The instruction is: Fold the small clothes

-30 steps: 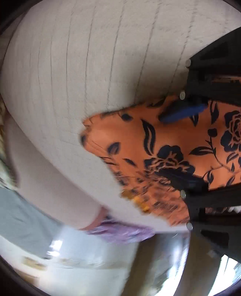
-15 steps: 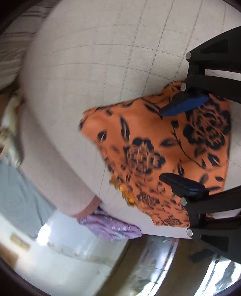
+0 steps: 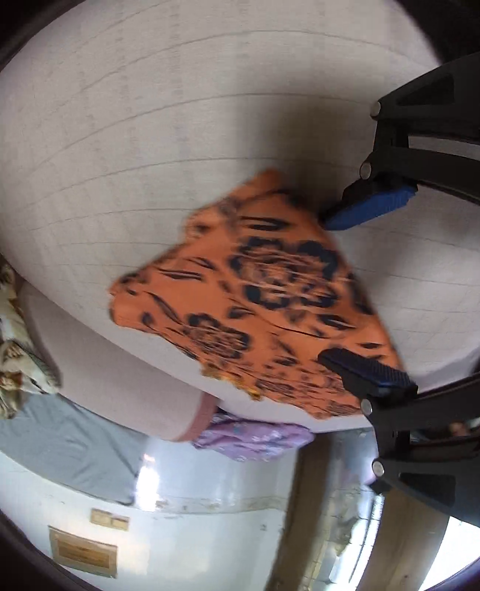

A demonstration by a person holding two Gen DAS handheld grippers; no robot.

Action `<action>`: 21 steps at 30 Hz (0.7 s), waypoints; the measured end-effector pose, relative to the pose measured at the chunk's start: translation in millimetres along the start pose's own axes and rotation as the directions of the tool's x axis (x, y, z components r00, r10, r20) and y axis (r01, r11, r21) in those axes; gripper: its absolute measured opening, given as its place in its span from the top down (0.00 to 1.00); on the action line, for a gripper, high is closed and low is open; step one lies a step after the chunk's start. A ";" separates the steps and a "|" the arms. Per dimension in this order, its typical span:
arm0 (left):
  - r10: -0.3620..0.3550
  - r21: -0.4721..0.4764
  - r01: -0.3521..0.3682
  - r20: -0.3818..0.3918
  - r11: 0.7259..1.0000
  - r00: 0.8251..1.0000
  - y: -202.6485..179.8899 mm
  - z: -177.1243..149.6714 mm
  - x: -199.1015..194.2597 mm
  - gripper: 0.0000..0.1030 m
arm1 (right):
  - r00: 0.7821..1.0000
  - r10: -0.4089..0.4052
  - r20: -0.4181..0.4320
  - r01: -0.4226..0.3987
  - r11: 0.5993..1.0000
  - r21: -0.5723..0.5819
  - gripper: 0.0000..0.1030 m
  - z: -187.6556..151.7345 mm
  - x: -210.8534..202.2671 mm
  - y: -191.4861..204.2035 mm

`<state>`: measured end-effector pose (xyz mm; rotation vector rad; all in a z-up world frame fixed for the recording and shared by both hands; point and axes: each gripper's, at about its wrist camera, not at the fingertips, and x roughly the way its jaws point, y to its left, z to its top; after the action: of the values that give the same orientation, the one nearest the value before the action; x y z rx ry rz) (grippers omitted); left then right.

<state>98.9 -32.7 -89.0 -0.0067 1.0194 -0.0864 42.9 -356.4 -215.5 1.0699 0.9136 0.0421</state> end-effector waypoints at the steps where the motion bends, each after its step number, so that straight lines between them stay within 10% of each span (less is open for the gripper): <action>1: -0.004 0.000 0.004 0.000 1.000 1.000 -1.6 0.4 -0.1 0.16 | 1.000 0.010 0.009 -0.010 1.000 0.028 0.28 6.5 2.2 -2.8; 21: 0.048 0.116 -0.048 0.006 0.992 0.999 -25.8 -4.1 21.5 0.13 | 0.995 -0.039 0.092 0.045 0.997 -0.064 0.30 27.1 24.8 16.5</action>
<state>104.9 -59.9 -108.3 0.1240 1.0098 -0.1020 83.2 -356.8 -213.8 0.9833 0.8465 -0.0115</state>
